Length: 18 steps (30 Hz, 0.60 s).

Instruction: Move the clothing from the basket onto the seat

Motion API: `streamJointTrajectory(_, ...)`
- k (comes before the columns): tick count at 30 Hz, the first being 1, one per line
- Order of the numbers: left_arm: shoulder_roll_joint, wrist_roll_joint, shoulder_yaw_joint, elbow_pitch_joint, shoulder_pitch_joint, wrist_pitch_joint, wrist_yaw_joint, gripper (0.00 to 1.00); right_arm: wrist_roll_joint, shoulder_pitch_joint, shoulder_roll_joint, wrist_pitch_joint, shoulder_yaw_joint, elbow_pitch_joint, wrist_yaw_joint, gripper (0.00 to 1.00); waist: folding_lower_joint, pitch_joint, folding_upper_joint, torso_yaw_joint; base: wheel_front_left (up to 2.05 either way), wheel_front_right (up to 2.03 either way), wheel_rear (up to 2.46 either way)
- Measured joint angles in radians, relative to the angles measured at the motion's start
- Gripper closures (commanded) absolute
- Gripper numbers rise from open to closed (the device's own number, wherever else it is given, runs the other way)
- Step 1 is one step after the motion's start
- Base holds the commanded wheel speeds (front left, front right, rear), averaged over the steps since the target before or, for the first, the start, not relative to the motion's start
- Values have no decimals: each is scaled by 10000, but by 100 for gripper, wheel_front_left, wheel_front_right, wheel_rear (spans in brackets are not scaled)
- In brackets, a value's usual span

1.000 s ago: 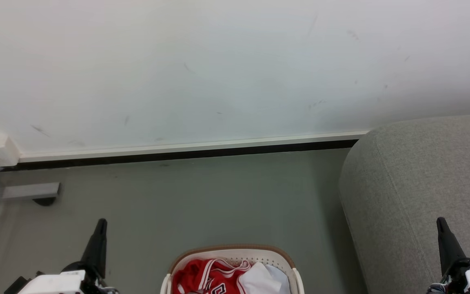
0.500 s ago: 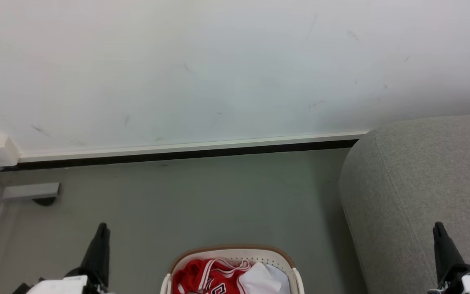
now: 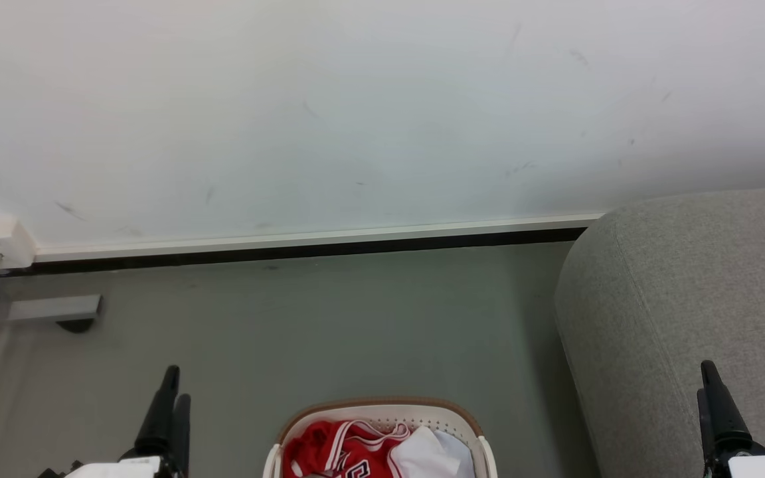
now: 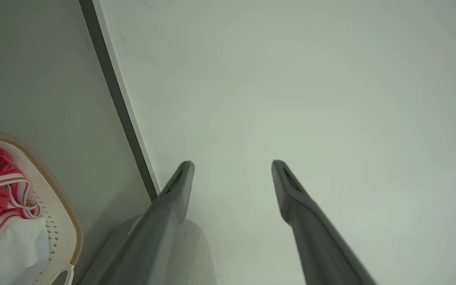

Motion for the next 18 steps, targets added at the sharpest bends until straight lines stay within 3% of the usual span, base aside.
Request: streamJointTrajectory(18, 4, 3093, -353, -265, 167, -723, 192, 0, -4355, 164, -48, -725, 341, -441, 0, 0, 0, 3, 0, 72, 0, 0, 0)
